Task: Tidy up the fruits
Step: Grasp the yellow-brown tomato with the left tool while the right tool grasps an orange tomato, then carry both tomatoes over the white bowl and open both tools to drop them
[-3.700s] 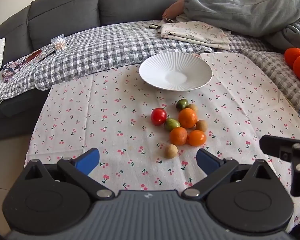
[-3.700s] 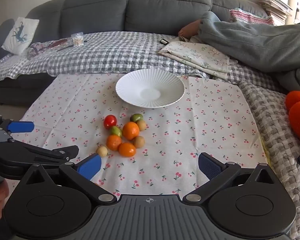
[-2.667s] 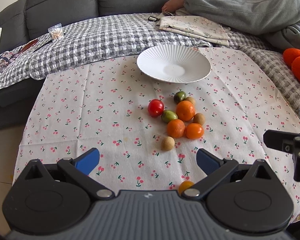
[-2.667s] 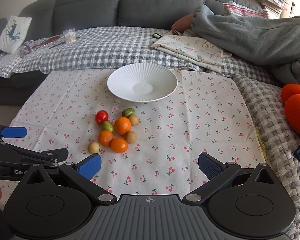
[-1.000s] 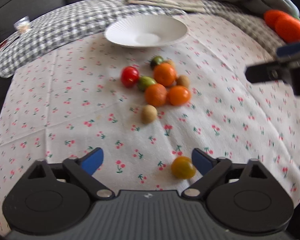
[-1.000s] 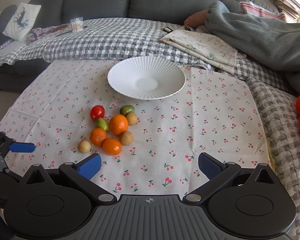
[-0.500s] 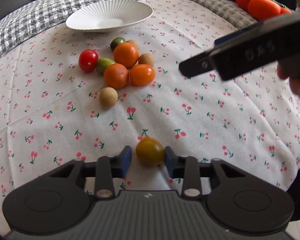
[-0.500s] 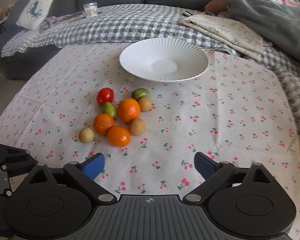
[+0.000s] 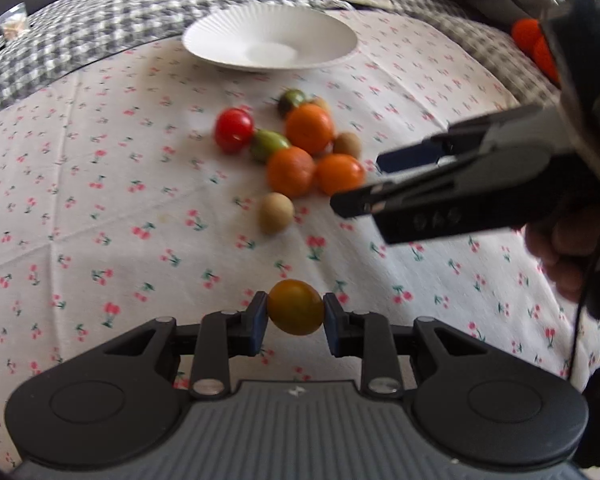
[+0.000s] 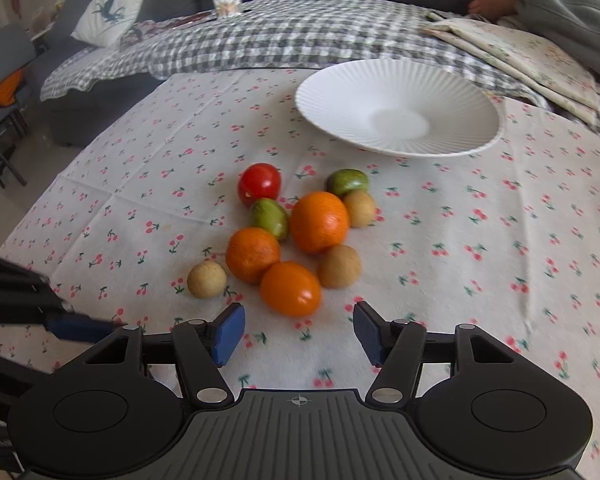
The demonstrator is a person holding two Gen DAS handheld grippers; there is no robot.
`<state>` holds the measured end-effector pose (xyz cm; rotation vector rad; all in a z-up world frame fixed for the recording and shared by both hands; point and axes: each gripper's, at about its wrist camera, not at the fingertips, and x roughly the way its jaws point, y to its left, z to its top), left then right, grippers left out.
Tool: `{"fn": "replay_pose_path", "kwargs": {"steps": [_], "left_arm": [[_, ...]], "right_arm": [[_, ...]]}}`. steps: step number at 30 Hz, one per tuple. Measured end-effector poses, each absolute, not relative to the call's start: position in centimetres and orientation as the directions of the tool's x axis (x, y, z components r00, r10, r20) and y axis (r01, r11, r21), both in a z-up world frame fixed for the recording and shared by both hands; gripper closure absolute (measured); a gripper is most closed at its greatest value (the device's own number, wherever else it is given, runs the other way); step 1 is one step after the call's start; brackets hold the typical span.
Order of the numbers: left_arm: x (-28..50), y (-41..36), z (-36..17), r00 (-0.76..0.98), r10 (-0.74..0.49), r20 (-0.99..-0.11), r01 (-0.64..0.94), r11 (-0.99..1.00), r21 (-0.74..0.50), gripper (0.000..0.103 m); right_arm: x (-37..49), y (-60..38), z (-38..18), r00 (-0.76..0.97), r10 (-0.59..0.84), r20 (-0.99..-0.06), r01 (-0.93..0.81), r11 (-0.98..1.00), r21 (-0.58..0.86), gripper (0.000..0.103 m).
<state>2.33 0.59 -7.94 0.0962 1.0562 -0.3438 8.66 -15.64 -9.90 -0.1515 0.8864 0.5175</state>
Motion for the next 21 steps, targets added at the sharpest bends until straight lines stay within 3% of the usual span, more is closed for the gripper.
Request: {"fn": "replay_pose_path", "kwargs": {"steps": [6, 10, 21], "left_arm": [[3.1, 1.5, -7.3, 0.454, -0.235, -0.86, 0.296, 0.95, -0.104, 0.076], [3.1, 1.5, -7.1, 0.46, -0.235, -0.856, 0.3, 0.949, -0.1, 0.075], [3.6, 2.2, -6.2, 0.501, -0.219, -0.837, 0.265, 0.96, -0.093, 0.076]], "right_arm": [[10.0, -14.5, -10.8, 0.52, 0.37, -0.77, -0.5, 0.862, 0.077, 0.056], [10.1, -13.9, -10.9, 0.526, 0.367, -0.768, -0.521, 0.852, 0.051, 0.07], [10.0, -16.6, -9.2, 0.52, 0.4, -0.755, -0.506, 0.856, 0.105, 0.071]]}}
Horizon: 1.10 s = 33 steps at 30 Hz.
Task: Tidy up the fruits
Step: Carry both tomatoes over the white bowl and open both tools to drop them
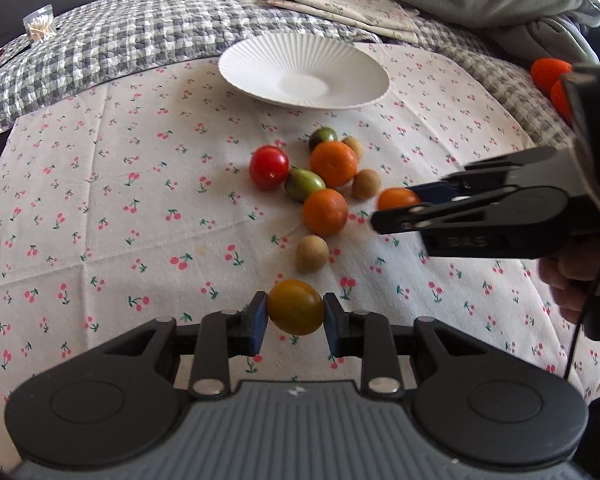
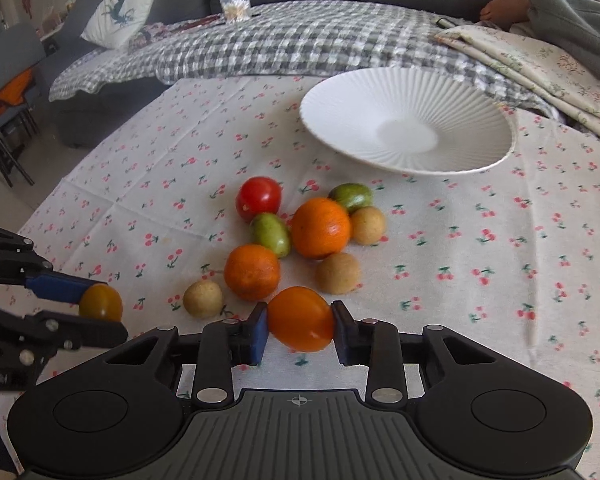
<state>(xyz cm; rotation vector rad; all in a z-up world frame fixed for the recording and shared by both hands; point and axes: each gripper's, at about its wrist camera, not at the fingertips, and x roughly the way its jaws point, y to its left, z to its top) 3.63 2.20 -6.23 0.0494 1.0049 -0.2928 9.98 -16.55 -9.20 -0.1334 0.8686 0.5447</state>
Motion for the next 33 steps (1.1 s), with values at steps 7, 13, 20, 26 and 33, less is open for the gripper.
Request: {"fn": "replay_pose_path", "kwargs": {"steps": [7, 13, 20, 26, 33], "left_arm": [[5.0, 3.3, -5.0, 0.551, -0.2, -0.81, 0.208, 0.973, -0.098, 0.075], [7.1, 4.3, -3.7, 0.601, -0.188, -0.776, 0.158, 0.981, -0.116, 0.075], [10.6, 3.7, -2.8, 0.663, -0.184, -0.725, 0.156, 0.982, -0.107, 0.075], [14.4, 1.9, -3.0, 0.702, -0.202, -0.683, 0.181, 0.978, -0.103, 0.075], [18.2, -0.5, -4.0, 0.714, -0.227, -0.662, 0.237, 0.969, -0.076, 0.075]], "right_arm": [[10.4, -19.3, -7.9, 0.545, 0.38, -0.748, -0.458, 0.882, 0.114, 0.071], [11.4, -22.2, -6.3, 0.597, 0.359, -0.717, -0.388, 0.912, 0.133, 0.071], [13.1, -24.6, -4.8, 0.663, 0.311, -0.682, -0.312, 0.942, 0.126, 0.071], [15.2, -25.2, -4.0, 0.695, 0.276, -0.664, -0.269, 0.956, 0.115, 0.071], [18.2, -24.0, -3.5, 0.717, 0.269, -0.642, -0.27, 0.958, 0.1, 0.071]]}}
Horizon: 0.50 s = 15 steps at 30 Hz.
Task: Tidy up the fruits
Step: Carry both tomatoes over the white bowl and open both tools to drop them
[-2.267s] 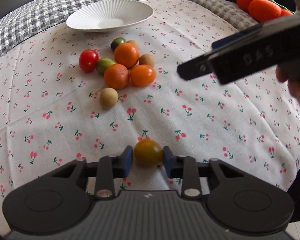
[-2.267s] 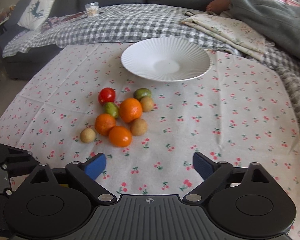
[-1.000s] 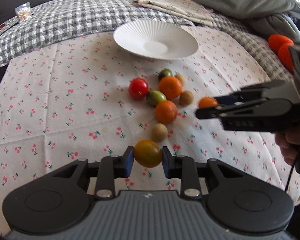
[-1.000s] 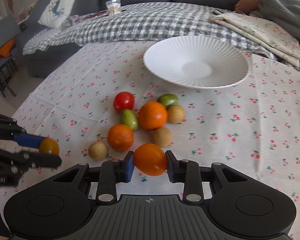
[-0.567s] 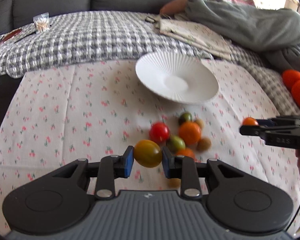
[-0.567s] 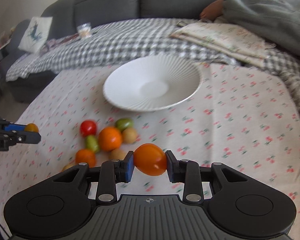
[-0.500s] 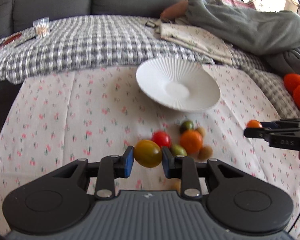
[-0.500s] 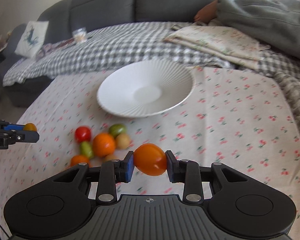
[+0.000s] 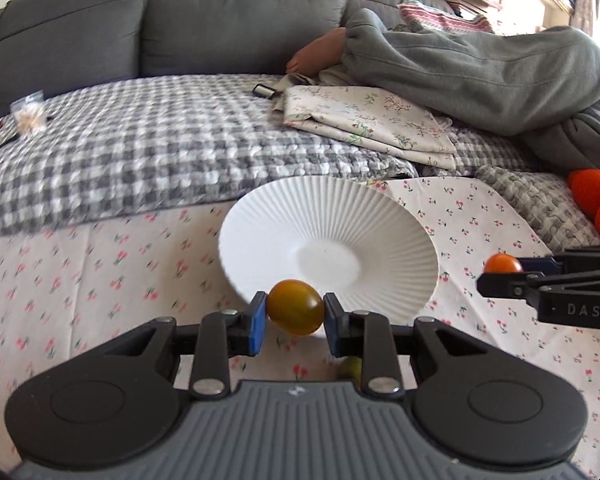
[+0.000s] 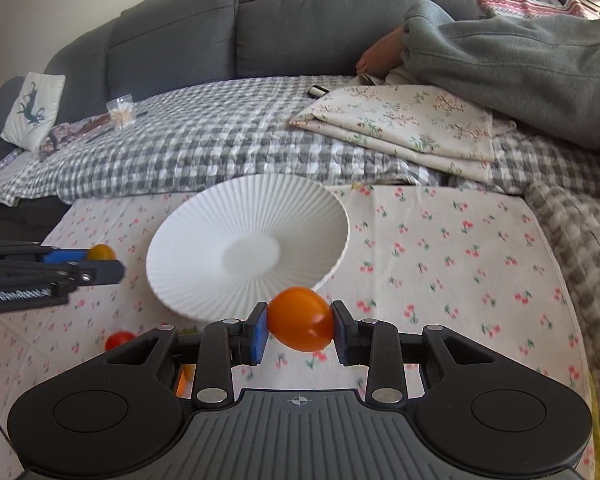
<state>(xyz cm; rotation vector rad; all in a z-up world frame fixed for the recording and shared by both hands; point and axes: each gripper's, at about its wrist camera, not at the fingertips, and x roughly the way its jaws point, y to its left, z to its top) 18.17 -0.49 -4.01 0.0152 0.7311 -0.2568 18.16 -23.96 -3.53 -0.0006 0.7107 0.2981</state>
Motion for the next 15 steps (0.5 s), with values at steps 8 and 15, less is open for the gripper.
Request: {"fn": "replay_pose_path", "kwargs": {"steps": [8, 15], "left_arm": [[21.9, -1.3, -5.9, 0.714, -0.223, -0.663, 0.24, 0.968, -0.067, 0.075], [23.7, -2.8, -7.7, 0.702, -0.207, -0.681, 0.275, 0.961, -0.009, 0.075]], "right_arm": [[21.9, -21.4, -3.7, 0.733, 0.276, -0.622, -0.292, 0.953, 0.079, 0.071], [24.5, -19.8, -5.6, 0.721, 0.278, -0.635, -0.302, 0.951, 0.073, 0.071]]}}
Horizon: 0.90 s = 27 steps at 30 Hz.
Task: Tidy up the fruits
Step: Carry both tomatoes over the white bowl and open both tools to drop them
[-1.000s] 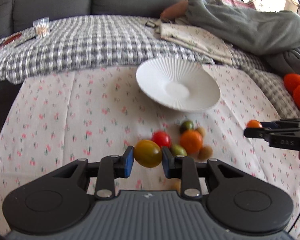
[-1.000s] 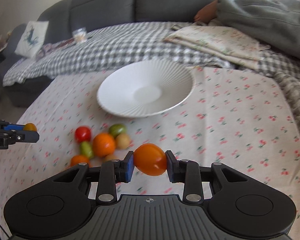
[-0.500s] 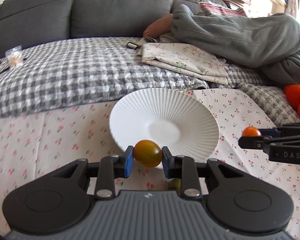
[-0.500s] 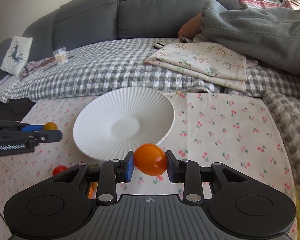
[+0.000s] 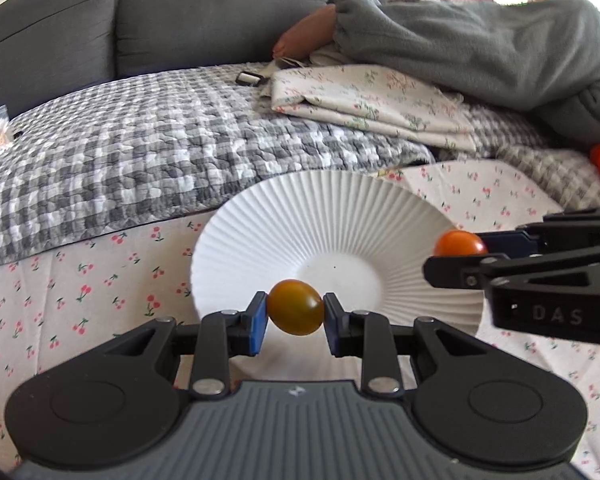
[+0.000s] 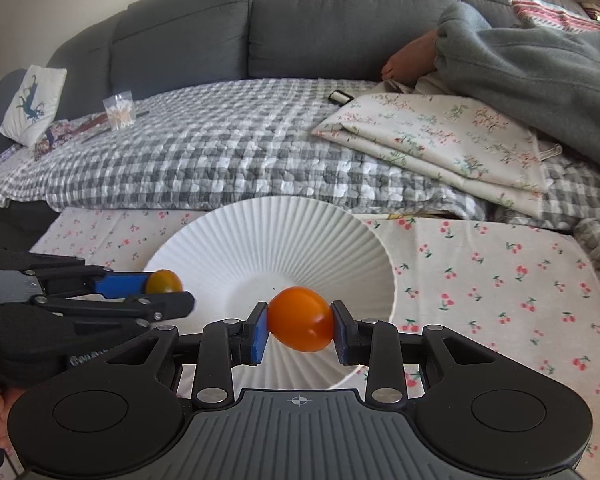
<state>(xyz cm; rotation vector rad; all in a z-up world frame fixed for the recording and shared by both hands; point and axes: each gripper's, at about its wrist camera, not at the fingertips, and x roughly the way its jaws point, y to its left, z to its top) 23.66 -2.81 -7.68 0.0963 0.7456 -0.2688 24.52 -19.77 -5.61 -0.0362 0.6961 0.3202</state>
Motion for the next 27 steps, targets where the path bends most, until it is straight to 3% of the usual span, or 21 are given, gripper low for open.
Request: {"fn": "replay_pose_path", "kwargs": {"steps": [19, 24, 27], "left_arm": [[24.1, -3.9, -9.3, 0.697, -0.201, -0.688, 0.318, 0.947, 0.046, 0.072], [23.6, -3.3, -8.7, 0.698, -0.203, -0.687, 0.315, 0.948, 0.039, 0.055], [23.1, -2.6, -8.2, 0.701, -0.201, -0.684, 0.309, 0.951, 0.037, 0.051]], "right_arm": [[25.7, -18.4, -8.3, 0.704, 0.246, -0.667, -0.316, 0.949, 0.017, 0.069], [25.5, -18.9, -7.9, 0.705, 0.244, -0.666, -0.296, 0.955, 0.037, 0.064], [25.3, -19.6, -7.3, 0.714, 0.254, -0.652, -0.282, 0.957, 0.064, 0.058]]}}
